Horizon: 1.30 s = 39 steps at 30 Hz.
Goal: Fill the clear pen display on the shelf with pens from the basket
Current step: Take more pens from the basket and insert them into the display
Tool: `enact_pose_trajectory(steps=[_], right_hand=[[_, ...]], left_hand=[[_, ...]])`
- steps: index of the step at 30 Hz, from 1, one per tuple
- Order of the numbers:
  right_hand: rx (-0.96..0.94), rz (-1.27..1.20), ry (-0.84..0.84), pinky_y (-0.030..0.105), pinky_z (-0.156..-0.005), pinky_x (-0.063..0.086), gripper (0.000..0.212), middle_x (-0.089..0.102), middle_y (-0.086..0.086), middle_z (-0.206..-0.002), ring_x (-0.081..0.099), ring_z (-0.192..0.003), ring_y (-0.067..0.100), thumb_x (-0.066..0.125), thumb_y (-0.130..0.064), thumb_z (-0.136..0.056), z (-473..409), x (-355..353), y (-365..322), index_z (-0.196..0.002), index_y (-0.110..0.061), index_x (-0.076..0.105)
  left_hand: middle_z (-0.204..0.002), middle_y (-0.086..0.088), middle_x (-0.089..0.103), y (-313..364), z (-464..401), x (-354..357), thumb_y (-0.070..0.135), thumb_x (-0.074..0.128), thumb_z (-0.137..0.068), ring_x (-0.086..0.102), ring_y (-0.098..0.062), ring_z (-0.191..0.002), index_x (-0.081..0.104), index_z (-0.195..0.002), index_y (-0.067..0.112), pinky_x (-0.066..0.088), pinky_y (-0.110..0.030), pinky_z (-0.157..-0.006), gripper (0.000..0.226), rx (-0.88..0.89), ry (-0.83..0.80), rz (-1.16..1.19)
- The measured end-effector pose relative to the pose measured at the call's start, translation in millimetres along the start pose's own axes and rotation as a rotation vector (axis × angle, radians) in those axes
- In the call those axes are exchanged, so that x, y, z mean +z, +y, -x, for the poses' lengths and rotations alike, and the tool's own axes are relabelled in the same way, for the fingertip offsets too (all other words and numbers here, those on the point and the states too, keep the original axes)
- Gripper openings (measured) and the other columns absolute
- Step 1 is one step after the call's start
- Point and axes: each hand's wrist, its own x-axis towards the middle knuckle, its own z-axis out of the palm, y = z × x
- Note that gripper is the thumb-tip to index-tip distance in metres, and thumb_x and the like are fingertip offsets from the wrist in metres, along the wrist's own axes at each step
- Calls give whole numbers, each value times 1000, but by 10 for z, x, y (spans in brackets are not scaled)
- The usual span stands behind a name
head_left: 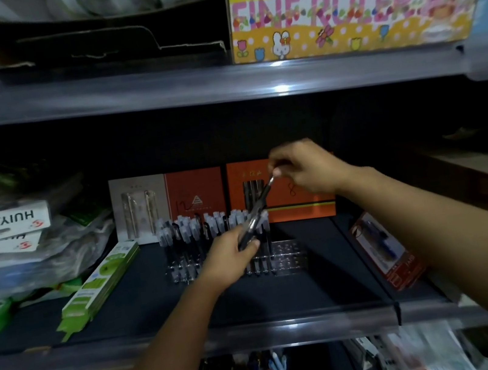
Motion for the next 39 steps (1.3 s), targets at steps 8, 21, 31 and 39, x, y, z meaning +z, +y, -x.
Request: enact_pose_trajectory(steps=[8, 21, 31, 39], right_hand=[[162, 96, 88, 35, -80, 51, 17, 68, 11, -95, 61, -90, 25, 55, -3, -89, -30, -223, 193, -97, -11, 67], [245, 104, -11, 33, -70, 50, 22, 65, 9, -87, 60, -83, 25, 49, 3, -80, -48, 222, 285, -88, -10, 65], [236, 107, -79, 38, -69, 53, 15, 63, 11, -83, 58, -80, 27, 50, -2, -78, -75, 229, 420, -80, -10, 62], [151, 137, -110, 46, -66, 55, 19, 62, 9, -83, 61, -73, 25, 51, 4, -77, -66, 532, 403, -82, -11, 62]], left_hand=[[-82, -12, 61, -74, 14, -80, 28, 52, -96, 58, -23, -71, 57, -111, 14, 51, -41, -73, 22, -79, 23, -82], [-73, 10, 53, -1, 3, -42, 27, 47, -98, 49, -2, -63, 53, -115, 13, 39, -21, -59, 24, -26, -28, 0], [-73, 3, 50, 64, -90, -16, 26, 45, -98, 49, -9, -64, 50, -113, 15, 41, -25, -61, 19, 34, -12, 16], [-74, 8, 50, 75, -110, 7, 27, 45, -98, 50, -9, -67, 50, -113, 17, 41, -25, -62, 18, 63, 31, 15]])
